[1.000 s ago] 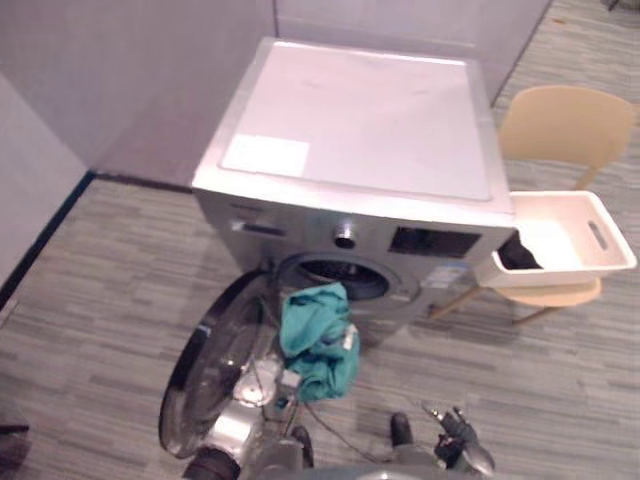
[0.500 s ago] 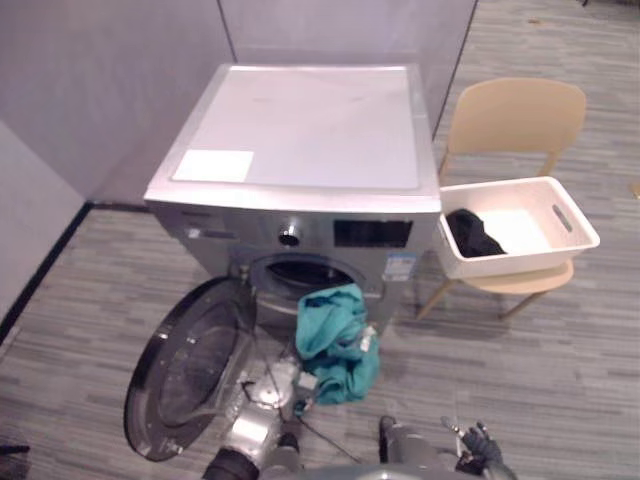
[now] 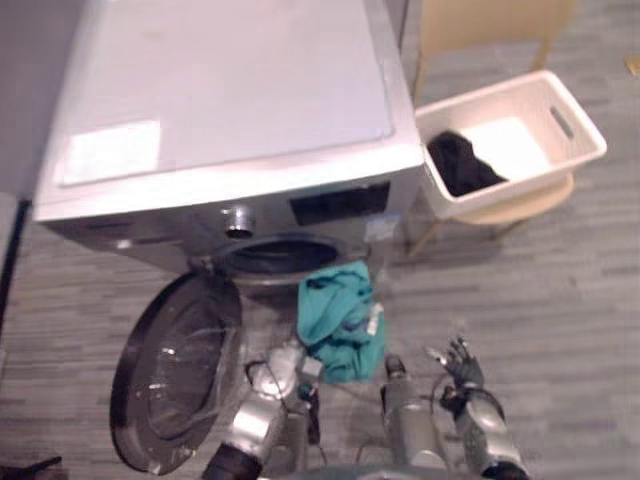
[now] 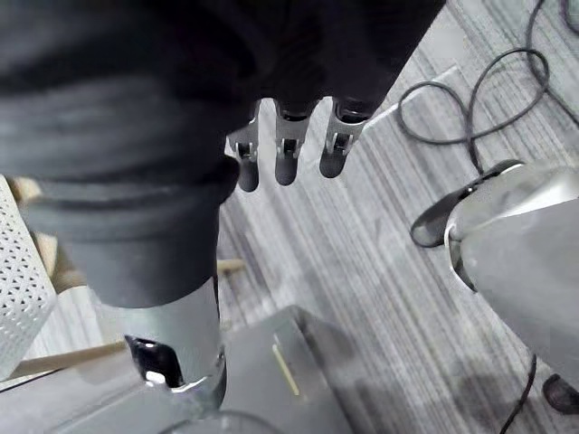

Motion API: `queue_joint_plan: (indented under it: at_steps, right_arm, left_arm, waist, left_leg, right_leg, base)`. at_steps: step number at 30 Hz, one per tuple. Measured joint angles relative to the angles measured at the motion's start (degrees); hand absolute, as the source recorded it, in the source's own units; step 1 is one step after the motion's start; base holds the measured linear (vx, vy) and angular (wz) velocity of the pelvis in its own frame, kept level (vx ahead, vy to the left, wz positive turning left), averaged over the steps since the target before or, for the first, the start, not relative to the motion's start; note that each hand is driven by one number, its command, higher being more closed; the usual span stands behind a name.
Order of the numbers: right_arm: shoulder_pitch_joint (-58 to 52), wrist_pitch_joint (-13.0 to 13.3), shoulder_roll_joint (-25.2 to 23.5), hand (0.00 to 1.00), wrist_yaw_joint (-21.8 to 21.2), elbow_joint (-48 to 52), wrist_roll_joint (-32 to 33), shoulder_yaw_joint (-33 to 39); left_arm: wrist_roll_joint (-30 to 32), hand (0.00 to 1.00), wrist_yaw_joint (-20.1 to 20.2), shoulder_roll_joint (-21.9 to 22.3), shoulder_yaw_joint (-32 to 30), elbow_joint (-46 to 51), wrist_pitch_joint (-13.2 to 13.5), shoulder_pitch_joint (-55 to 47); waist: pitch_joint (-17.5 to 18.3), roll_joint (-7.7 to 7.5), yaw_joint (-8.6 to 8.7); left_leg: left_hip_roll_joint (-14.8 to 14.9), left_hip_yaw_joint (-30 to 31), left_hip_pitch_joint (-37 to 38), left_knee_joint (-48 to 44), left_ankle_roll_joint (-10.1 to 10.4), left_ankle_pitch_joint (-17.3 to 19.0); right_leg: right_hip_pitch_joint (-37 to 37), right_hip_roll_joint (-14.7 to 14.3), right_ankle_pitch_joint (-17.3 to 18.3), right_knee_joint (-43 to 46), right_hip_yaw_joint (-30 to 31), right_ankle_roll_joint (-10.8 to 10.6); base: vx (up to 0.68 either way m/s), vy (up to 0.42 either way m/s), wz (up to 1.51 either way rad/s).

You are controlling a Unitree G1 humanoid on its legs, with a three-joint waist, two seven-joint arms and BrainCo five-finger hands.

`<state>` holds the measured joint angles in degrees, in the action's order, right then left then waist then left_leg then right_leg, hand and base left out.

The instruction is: Pick up the laundry basket with both hands and put the clothes into the washing machine.

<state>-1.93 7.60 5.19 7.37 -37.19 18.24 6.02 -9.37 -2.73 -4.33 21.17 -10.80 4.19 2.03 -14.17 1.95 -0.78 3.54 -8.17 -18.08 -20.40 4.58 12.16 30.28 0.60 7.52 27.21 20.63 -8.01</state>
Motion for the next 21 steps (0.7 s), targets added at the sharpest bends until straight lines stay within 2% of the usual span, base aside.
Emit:
queue_joint_plan:
  at_steps: [2, 5, 6, 10, 11, 12, 14, 15, 21]
  right_arm:
    - [-0.47, -0.01, -0.34, 0.0, 0.23, 0.77, -0.46, -0.29]
    - [-1.17, 0.0, -0.45, 0.0, 0.2, 3.49, -0.78, -0.48]
    - [-1.12, 0.08, -0.31, 0.0, 0.22, 5.01, -0.79, -0.52]
    - [-1.07, 0.91, -0.16, 0.0, 0.45, 8.73, -0.73, -1.79]
    - [-0.91, 0.99, -0.42, 0.0, 0.47, 9.69, -0.68, -2.2]
    - [-0.43, 1.01, -0.46, 0.0, 0.47, 9.86, -0.57, -2.49]
    - [0.77, 1.04, -0.48, 0.0, 1.37, 10.62, -0.06, -2.47]
    - [1.2, 1.14, -0.56, 0.0, 1.51, 11.22, 0.35, -2.44]
    - [2.75, 3.16, -1.83, 0.0, 2.57, 11.7, 2.06, -1.54]
  left_arm:
    - [0.0, 1.0, -1.47, 0.19, -0.19, 0.0, 0.05, 3.38]
    - [0.42, 1.0, -4.2, 0.15, -2.18, -0.1, 0.29, 9.58]
    - [0.72, 1.0, -5.7, 0.29, -4.21, -0.83, 0.64, 11.94]
    - [1.13, 1.0, -10.24, 0.56, -10.9, -8.41, 0.85, 20.12]
    - [1.1, 1.0, -11.61, 0.49, -13.33, -11.47, 0.76, 22.52]
    - [1.0, 1.0, -12.57, 0.28, -15.1, -13.73, 0.75, 24.26]
    - [-0.18, 1.0, -14.27, -1.11, -19.1, -19.07, 0.64, 29.28]
    - [-1.59, 1.0, -15.11, -1.83, -21.39, -21.67, 0.63, 32.05]
    - [-10.24, 1.0, -16.34, -7.28, -29.72, -29.75, 0.83, 41.16]
  waist:
    - [-1.72, -0.13, 0.16]
    - [-3.86, -0.58, 0.21]
    - [-4.92, -0.71, 0.1]
    - [-6.93, -1.69, 0.42]
    - [-7.31, -2.31, 0.57]
    - [-7.69, -2.84, 0.84]
    - [-9.49, -3.87, 1.61]
    - [-10.01, -4.63, 1.64]
    - [-12.76, -5.81, 1.74]
  left_leg:
    - [-0.5, -0.19, -0.44, -0.73, -0.14, 0.08]
    - [-0.51, -0.85, -4.12, -6.52, -0.65, 0.53]
    - [0.05, -1.24, -5.8, -9.48, -1.55, 1.16]
    - [2.19, -1.67, -11.96, -18.29, -1.81, 2.83]
    - [3.15, -1.7, -14.25, -20.84, -2.3, 3.71]
    - [3.77, -1.73, -15.89, -22.37, -1.96, 4.11]
    - [5.21, -1.55, -19.93, -26.47, -1.55, 4.5]
    - [6.03, -1.39, -22.67, -28.51, -2.13, 4.96]
    - [9.57, 0.64, -32.97, -33.79, -3.56, 10.14]
  right_leg:
    - [-0.01, 0.98, -0.09, -0.43, 0.14, -0.06]
    - [1.41, 1.63, -0.09, 0.5, -0.16, -0.06]
    - [2.37, 1.52, -0.09, 1.71, -0.33, -0.06]
    - [6.73, 0.22, -0.08, 5.96, -1.82, -0.06]
    - [8.61, -0.72, -0.08, 7.35, -1.86, -0.06]
    - [9.86, -1.14, -0.01, 8.09, -2.24, -0.14]
    - [12.61, -1.81, 0.01, 9.96, -3.56, -0.17]
    - [14.91, -2.49, 0.01, 11.28, -4.02, -0.18]
    - [25.16, -4.99, 0.15, 16.88, -7.84, -0.38]
  base:
    - [0.03, 0.082, -0.1]
    - [-0.02, 0.09, -0.03]
    - [-0.04, 0.063, -0.13]
    - [-0.07, 0.032, -0.13]
    - [-0.08, 0.011, -0.21]
    - [-0.12, 0.003, -0.15]
    - [-0.13, -0.007, 0.02]
    - [-0.1, -0.013, 0.01]
    - [-0.17, -0.044, 0.03]
